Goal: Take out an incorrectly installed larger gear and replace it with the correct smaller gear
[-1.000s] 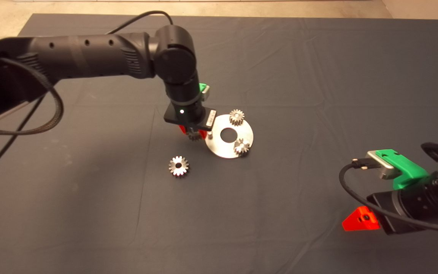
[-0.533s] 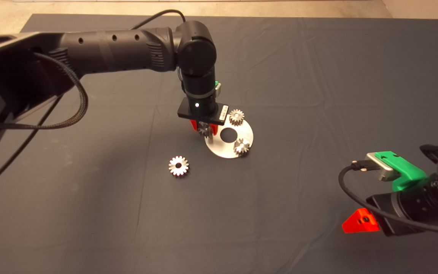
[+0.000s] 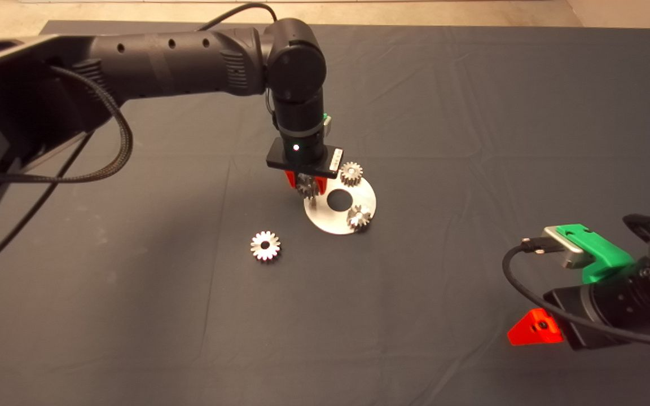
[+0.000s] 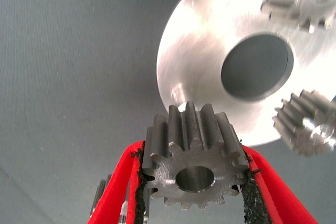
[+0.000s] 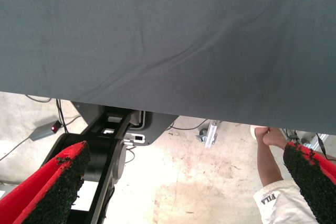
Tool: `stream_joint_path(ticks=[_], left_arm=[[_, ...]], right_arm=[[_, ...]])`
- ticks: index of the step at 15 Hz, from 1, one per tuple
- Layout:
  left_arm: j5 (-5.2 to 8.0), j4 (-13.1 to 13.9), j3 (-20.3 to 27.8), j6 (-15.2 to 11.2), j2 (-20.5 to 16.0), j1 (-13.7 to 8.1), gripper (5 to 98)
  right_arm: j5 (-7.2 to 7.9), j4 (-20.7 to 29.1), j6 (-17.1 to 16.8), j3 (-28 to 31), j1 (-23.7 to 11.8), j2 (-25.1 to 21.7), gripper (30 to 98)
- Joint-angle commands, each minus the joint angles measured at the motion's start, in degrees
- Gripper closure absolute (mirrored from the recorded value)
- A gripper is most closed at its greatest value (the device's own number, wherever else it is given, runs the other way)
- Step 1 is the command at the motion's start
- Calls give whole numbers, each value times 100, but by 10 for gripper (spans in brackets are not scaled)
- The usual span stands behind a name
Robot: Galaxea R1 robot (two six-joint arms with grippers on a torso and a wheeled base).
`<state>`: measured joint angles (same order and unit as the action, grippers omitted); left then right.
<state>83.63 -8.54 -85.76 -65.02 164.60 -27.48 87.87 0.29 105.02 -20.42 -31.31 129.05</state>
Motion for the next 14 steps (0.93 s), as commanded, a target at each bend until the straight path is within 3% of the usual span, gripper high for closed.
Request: stream_joint_path(ticks=[1, 14], left_arm=[[22, 107, -36, 33, 42, -127, 672], [40, 89, 35, -3, 7, -74, 674]], right_arm=[[713, -29, 27, 22, -78, 11, 309], [713, -28, 27, 22, -78, 3, 309]])
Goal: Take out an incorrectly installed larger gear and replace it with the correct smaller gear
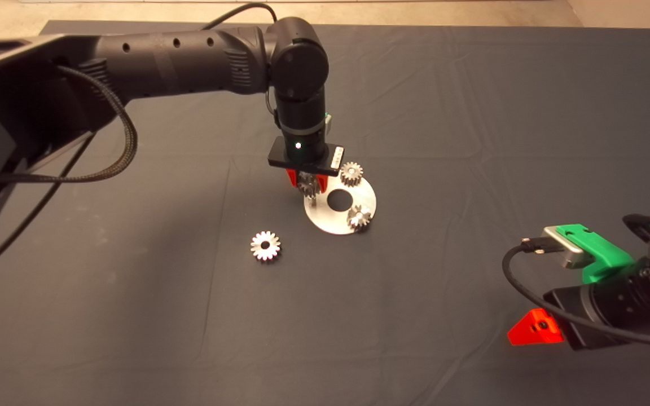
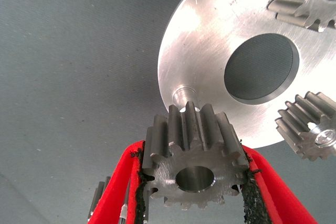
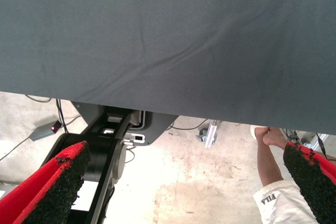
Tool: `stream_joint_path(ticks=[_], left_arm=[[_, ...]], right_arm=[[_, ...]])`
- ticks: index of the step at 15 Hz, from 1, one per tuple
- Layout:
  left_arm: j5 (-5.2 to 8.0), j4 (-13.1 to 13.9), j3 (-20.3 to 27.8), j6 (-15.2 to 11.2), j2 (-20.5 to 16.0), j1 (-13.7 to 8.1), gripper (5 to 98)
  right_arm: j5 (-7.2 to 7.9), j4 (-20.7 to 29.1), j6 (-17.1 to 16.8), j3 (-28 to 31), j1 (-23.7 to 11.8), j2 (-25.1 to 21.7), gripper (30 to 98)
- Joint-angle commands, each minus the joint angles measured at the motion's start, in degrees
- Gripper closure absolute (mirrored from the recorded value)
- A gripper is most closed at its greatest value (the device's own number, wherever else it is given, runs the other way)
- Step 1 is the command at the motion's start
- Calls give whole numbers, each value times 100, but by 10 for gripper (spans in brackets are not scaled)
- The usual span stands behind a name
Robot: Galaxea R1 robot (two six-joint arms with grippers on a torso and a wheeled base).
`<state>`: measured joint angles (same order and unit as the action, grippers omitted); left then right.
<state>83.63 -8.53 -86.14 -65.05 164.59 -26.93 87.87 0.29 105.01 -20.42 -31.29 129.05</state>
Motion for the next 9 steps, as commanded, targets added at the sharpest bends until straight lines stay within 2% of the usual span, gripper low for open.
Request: stream_joint_path(ticks=[1, 9], left_arm=[[40, 89, 72, 2, 17, -129, 674], [31, 80, 5, -7, 17, -32, 674]], right_arm=[[713, -22, 28, 22, -79, 2, 309], [713, -29, 28, 22, -79, -41, 309]])
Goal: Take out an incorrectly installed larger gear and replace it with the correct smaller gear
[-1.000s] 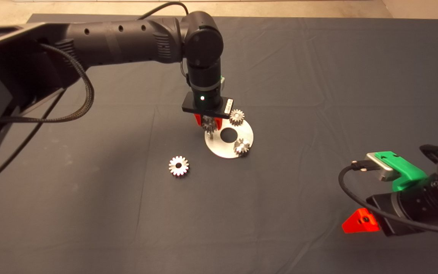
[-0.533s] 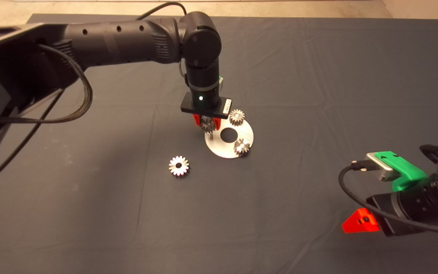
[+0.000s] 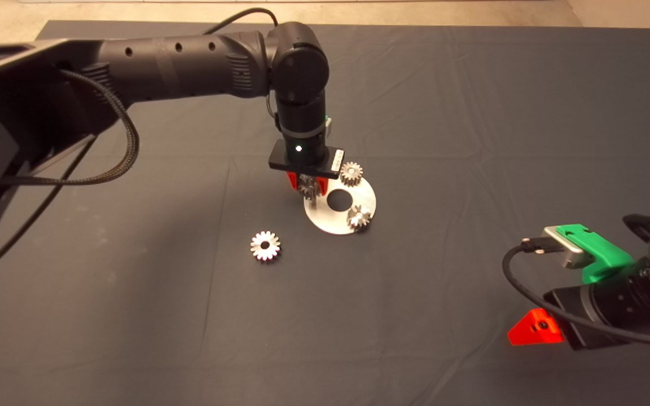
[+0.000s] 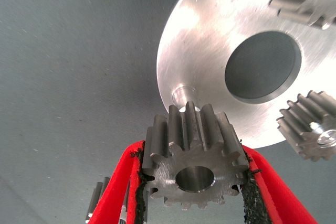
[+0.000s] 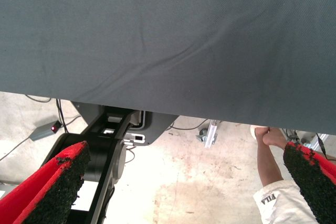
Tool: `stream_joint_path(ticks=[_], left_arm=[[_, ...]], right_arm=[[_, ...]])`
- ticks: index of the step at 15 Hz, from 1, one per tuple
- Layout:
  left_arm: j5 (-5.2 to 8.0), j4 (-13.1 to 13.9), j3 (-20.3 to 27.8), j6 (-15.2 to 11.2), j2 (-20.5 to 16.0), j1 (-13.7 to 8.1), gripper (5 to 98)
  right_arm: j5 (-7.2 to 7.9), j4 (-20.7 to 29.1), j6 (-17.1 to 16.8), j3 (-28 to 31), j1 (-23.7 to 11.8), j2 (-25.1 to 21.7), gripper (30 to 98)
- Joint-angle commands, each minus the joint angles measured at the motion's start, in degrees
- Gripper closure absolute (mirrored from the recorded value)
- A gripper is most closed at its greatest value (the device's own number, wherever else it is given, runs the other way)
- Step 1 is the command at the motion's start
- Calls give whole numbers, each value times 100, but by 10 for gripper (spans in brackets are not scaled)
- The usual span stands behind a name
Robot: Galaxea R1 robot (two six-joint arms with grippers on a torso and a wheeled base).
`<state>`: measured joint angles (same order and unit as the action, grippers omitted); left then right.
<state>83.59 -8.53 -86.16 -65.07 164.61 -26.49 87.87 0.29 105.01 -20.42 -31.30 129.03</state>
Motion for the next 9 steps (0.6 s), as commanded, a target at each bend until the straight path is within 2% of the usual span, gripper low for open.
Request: stream_joint_path(ticks=[1, 9], left_arm=[[34, 80, 13, 3, 6, -76, 674], [26, 80, 8, 3, 32, -18, 674]], right_arm=[[713, -29, 28, 22, -78, -39, 309], [713, -20, 28, 22, -16, -53, 309]])
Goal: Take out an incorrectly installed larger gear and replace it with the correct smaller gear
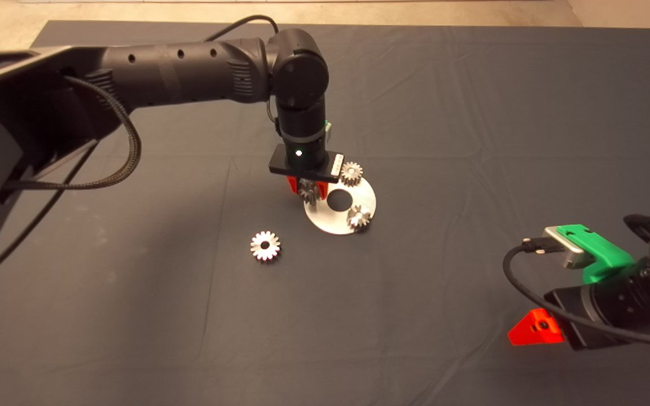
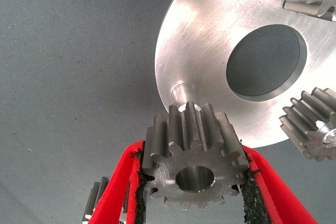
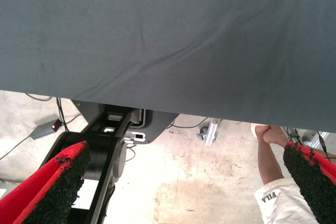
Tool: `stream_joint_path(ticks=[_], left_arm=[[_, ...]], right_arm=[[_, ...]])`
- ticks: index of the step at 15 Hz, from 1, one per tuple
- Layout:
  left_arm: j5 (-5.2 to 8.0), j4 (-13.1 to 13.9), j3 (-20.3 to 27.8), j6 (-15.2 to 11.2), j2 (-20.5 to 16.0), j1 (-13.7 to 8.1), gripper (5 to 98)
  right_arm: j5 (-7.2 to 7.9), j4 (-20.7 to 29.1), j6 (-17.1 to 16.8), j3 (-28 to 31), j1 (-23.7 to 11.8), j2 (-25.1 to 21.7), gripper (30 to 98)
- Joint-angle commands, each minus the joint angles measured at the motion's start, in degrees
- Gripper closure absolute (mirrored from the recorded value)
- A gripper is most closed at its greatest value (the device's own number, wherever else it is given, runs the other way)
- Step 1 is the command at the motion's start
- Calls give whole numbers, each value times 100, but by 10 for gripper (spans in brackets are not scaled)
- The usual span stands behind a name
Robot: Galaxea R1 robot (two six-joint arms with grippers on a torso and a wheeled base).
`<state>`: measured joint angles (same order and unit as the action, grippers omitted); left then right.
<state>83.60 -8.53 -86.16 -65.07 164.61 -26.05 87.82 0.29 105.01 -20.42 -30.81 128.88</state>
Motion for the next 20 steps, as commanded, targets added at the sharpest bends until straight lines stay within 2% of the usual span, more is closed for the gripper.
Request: stream_joint_path(ticks=[1, 7, 10, 20], left_arm=[[24, 80, 5, -5, 31, -41, 674], [-2, 80, -13, -5, 32, -12, 674], [-19, 80, -118, 12, 41, 73, 674], [-37, 80, -189, 30, 85, 56, 674]], right_arm=[[718, -20, 28, 22, -67, -42, 309], [718, -20, 26, 22, -66, -42, 309], [718, -20, 28, 22, -67, -42, 309], [718, -20, 28, 22, -73, -42, 309]])
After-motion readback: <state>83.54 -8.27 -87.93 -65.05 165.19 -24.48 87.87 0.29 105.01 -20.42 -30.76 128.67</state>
